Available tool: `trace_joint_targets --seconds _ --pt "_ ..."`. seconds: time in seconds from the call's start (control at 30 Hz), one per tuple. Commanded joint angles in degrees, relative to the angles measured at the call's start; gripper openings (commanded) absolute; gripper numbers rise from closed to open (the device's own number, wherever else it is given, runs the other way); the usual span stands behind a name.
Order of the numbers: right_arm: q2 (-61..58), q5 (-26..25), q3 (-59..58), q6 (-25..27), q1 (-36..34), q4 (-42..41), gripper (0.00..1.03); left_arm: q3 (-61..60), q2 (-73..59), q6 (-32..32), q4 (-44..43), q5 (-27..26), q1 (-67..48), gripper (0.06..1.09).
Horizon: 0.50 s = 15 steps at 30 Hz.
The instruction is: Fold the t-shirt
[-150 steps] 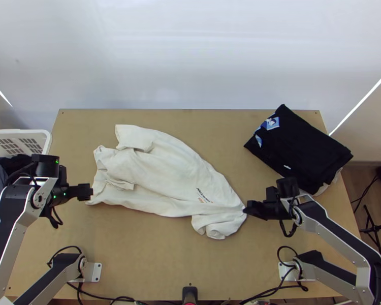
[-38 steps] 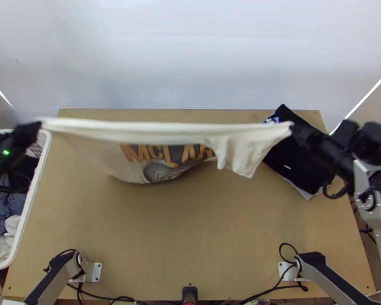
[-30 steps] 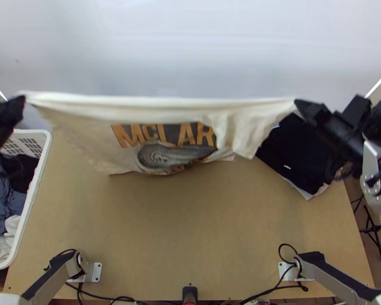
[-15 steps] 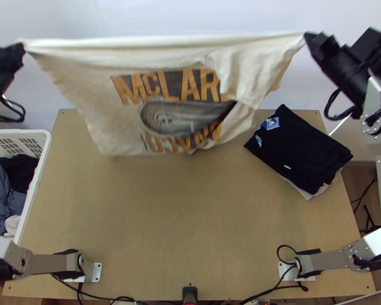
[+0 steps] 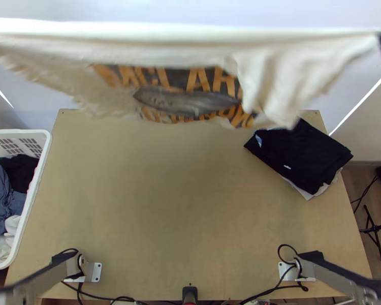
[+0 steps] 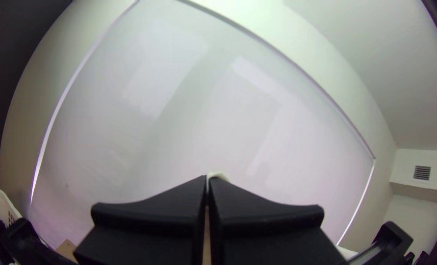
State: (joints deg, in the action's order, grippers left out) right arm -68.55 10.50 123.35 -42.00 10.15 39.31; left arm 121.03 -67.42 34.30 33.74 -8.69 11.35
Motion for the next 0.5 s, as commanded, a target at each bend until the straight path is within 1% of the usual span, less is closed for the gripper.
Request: trace_joint_targets --seconds 0.0,0.13,0.3,0.4,0.47 --pt "12.3 0.22 4.62 -0.45 3.12 12.37 0.03 -3.87 16.18 1.38 2.91 0.25 5.87 0.09" --pt "15.12 0.4 5.85 -0.45 3.03 15.27 0.03 -8.53 22.77 -1.7 2.56 0.43 6.75 0.09" --pt "15.47 0.31 6.29 -0.37 3.12 16.94 0.03 -11.17 24.79 -1.96 3.27 0.34 6.05 0.09" --pt "16.17 0.31 1.1 -0.45 2.68 18.26 0.03 -15.48 26.46 -1.96 6.25 -0.28 4.29 0.09" --pt "18.54 0.31 -7.07 -0.45 2.24 18.26 0.03 -22.24 28.48 -1.96 9.24 -2.3 3.5 0.09"
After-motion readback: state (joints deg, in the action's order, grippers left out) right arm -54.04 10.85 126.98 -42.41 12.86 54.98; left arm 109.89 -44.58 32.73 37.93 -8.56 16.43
